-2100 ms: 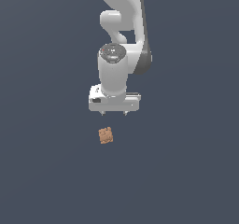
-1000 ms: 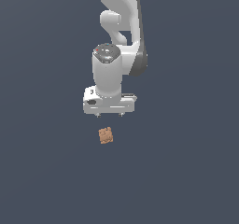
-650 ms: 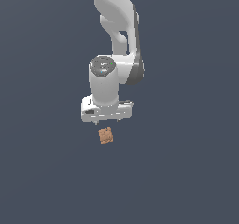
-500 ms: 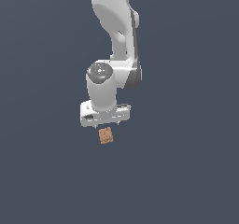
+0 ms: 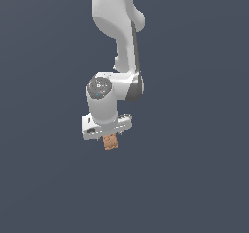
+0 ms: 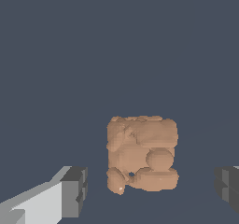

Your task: Pick up the object and move it to a goal position.

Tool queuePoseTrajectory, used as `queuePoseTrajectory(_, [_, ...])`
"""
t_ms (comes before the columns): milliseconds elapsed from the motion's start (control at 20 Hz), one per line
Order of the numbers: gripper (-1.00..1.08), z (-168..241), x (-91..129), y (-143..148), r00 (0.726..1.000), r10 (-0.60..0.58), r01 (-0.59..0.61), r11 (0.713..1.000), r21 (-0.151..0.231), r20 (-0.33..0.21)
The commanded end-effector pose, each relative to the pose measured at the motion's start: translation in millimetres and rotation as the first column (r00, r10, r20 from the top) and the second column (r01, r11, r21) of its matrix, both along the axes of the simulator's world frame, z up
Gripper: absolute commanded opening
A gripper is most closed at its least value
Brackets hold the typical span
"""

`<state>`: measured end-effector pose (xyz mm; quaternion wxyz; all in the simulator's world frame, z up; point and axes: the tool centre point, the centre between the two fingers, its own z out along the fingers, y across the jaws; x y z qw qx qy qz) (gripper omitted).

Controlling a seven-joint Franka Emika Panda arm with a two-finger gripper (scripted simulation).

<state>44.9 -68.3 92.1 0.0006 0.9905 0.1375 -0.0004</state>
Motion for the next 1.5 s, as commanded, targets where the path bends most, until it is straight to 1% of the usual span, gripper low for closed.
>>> queuePoseTrajectory(0, [1.0, -1, 1, -1, 1.0, 0.006, -0.006, 1.0, 0.001, 0.001])
queuePoseTrajectory(250, [1.0, -7, 0, 0, 1.0, 0.003, -0.003, 1.0, 0.001, 0.0])
queuePoseTrajectory(700, [1.0, -47, 0, 0, 1.0, 0.006, -0.006, 1.0, 0.001, 0.001])
queuePoseTrajectory(950, [1.0, -52, 1, 0, 1.0, 0.006, -0.006, 1.0, 0.001, 0.001])
queuePoseTrajectory(1000, [-1.0, -52, 1, 0, 1.0, 0.006, -0.006, 1.0, 0.001, 0.001])
queuePoseTrajectory(1450, [-1.0, -52, 1, 0, 1.0, 0.006, -0.006, 1.0, 0.001, 0.001])
